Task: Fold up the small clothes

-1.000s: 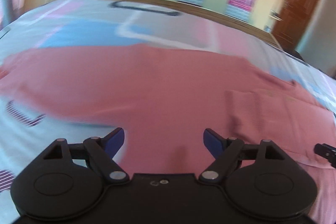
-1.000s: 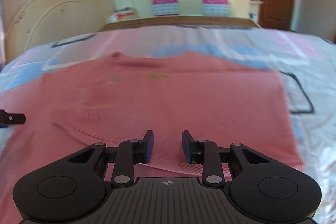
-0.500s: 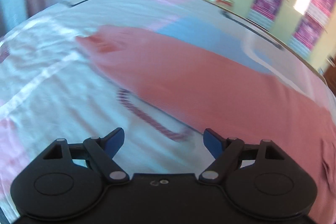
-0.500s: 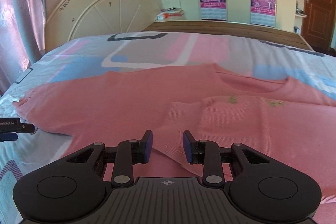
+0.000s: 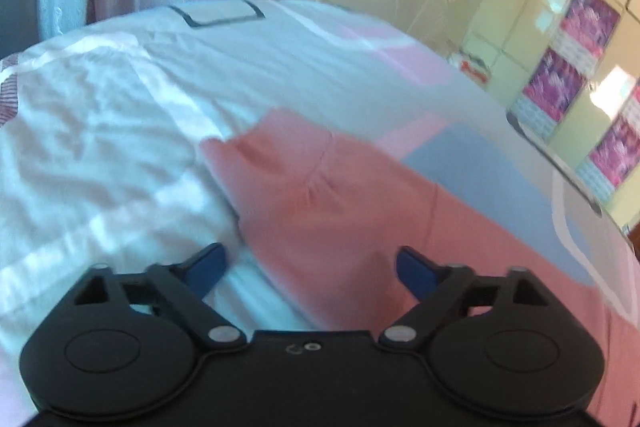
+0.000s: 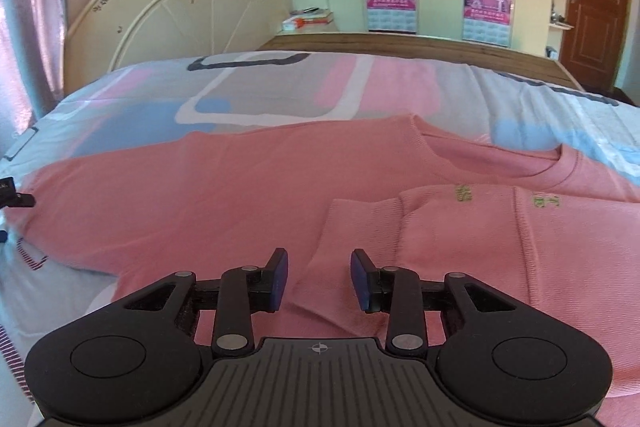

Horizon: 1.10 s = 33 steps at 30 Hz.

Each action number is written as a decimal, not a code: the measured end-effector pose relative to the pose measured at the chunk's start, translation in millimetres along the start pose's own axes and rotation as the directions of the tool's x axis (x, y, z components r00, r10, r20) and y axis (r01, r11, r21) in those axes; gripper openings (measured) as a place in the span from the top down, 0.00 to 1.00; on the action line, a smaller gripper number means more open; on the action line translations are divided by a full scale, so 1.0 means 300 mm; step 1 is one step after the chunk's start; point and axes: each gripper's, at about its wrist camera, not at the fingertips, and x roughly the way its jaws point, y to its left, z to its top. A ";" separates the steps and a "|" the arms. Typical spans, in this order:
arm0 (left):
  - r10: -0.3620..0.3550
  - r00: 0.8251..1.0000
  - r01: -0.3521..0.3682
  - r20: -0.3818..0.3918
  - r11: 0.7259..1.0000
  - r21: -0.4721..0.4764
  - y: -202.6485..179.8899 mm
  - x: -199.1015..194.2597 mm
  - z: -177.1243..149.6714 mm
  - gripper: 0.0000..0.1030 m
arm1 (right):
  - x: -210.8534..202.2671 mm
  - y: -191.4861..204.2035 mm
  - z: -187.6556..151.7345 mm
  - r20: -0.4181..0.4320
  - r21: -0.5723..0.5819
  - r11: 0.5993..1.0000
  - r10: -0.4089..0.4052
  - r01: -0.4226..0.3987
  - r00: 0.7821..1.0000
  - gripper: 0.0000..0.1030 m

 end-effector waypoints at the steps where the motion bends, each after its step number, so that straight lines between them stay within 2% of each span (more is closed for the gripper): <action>1: 0.008 1.000 -0.008 0.022 1.000 -0.013 0.007 0.001 0.003 0.43 | 0.005 -0.004 -0.002 -0.002 0.001 1.000 -0.008 0.008 1.000 0.65; 2: 0.010 0.999 -0.008 0.035 0.999 -0.035 0.018 0.004 0.008 0.57 | 0.015 -0.007 -0.005 -0.012 0.000 1.000 -0.014 0.014 1.000 0.65; 3: 0.006 0.999 -0.003 0.037 0.998 -0.057 0.029 0.007 0.013 0.62 | 0.025 -0.012 -0.010 -0.025 0.001 1.000 -0.015 0.015 1.000 0.64; 5: -0.001 0.999 0.004 0.033 0.998 -0.067 0.036 0.012 0.018 0.88 | 0.041 -0.021 -0.020 -0.038 0.013 1.000 -0.012 0.013 0.999 0.63; 10: -0.049 0.996 0.052 0.076 0.998 -0.036 0.004 -0.037 0.012 0.92 | 0.044 -0.022 -0.028 -0.034 0.002 1.000 -0.011 0.011 0.999 0.61; 12: -0.107 0.989 0.103 0.105 0.994 0.037 -0.059 -0.093 0.008 0.92 | 0.037 -0.028 -0.025 -0.033 0.006 1.000 -0.004 0.004 0.999 0.61; 14: -0.212 0.971 0.198 0.113 0.972 0.129 -0.161 -0.173 -0.004 0.92 | 0.029 -0.035 -0.022 -0.027 0.017 1.000 0.003 -0.003 1.000 0.61; 16: -0.326 0.939 0.294 0.109 0.925 0.239 -0.285 -0.263 -0.032 0.92 | 0.011 -0.051 -0.018 -0.017 0.042 0.999 0.011 -0.010 1.000 0.61; 18: -0.450 0.891 0.405 0.068 0.852 0.331 -0.424 -0.353 -0.078 0.92 | -0.017 -0.073 -0.012 0.003 0.073 0.997 0.020 -0.020 1.000 0.61; 20: -0.554 0.833 0.506 0.000 0.761 0.406 -0.570 -0.432 -0.152 0.92 | -0.054 -0.100 -0.007 0.023 0.101 0.995 0.021 -0.023 1.000 0.61; 23: -0.644 0.752 0.630 -0.140 0.640 0.440 -0.759 -0.496 -0.302 0.92 | -0.118 -0.158 -0.011 0.052 0.139 0.990 0.005 -0.013 0.999 0.61; 25: -0.653 0.716 0.679 -0.247 0.570 0.463 -0.870 -0.505 -0.429 0.91 | -0.163 -0.205 -0.021 0.061 0.161 0.987 -0.014 0.004 0.998 0.60; 28: -0.596 0.709 0.700 -0.377 0.528 0.481 -0.964 -0.473 -0.595 0.87 | -0.225 -0.274 -0.042 0.061 0.192 0.981 -0.037 0.024 0.997 0.60; 30: -0.544 0.720 0.691 -0.431 0.504 0.517 -0.985 -0.457 -0.677 0.78 | -0.261 -0.307 -0.054 0.058 0.202 0.979 -0.042 0.030 0.997 0.58; 31: -0.521 0.733 0.676 -0.437 0.487 0.553 -0.989 -0.461 -0.706 0.68 | -0.276 -0.322 -0.059 0.054 0.209 0.978 -0.033 0.021 0.998 0.51; 32: -0.500 0.749 0.657 -0.435 0.474 0.587 -0.986 -0.471 -0.722 0.51 | -0.286 -0.329 -0.063 0.053 0.217 0.976 -0.023 0.011 0.998 0.44; 33: -0.492 0.763 0.639 -0.420 0.473 0.607 -0.977 -0.487 -0.722 0.42 | -0.295 -0.336 -0.066 0.057 0.223 0.975 -0.015 0.002 0.998 0.31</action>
